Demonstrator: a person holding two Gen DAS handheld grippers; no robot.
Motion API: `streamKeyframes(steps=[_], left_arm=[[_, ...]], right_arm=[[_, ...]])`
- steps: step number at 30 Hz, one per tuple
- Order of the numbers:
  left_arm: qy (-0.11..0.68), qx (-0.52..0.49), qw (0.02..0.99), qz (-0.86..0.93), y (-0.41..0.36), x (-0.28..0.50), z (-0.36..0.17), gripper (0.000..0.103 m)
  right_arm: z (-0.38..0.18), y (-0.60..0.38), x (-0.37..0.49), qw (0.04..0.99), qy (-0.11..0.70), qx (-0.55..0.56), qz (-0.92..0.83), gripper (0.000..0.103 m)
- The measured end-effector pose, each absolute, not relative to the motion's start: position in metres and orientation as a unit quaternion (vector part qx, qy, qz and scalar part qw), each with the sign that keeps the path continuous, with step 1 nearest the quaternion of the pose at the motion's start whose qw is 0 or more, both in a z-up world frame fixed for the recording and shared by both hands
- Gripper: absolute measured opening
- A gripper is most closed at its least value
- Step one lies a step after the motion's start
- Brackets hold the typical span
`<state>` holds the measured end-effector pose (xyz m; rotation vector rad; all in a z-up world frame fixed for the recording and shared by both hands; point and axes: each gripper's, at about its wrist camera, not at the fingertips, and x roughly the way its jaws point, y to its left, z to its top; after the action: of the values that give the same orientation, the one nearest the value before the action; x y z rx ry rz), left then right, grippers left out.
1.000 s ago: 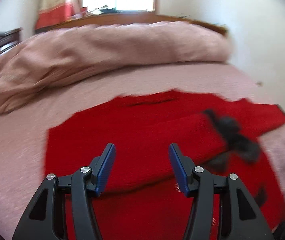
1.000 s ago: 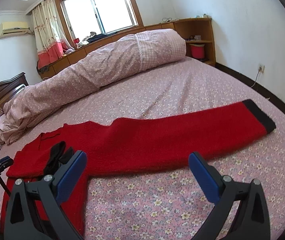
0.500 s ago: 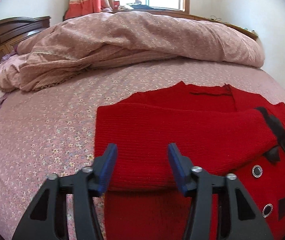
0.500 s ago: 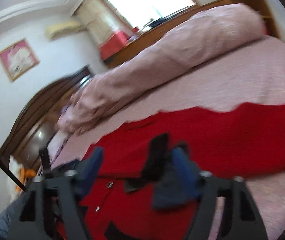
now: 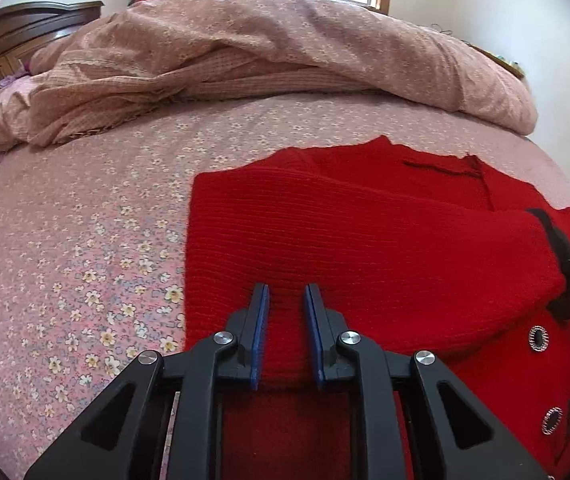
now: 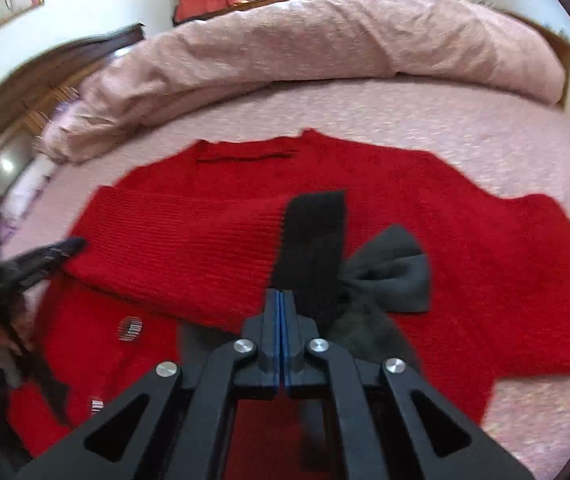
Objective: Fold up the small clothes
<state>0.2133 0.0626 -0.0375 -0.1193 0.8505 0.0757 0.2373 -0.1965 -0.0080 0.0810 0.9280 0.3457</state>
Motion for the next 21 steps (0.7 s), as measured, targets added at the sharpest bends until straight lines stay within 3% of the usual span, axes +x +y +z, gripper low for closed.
streamKeyframes(steps=[9,21], left_arm=[[0.403,-0.084,0.909,0.072,0.080,0.206,-0.038,0.011],[0.403,-0.068,0.910,0.074,0.075,0.205,-0.037,0.012]], right_arm=[[-0.001,-0.206,0.229,0.887,0.425,0.062,0.171,0.000],[0.010,-0.316,0.200,0.901,0.406,0.121,0.092,0.020]])
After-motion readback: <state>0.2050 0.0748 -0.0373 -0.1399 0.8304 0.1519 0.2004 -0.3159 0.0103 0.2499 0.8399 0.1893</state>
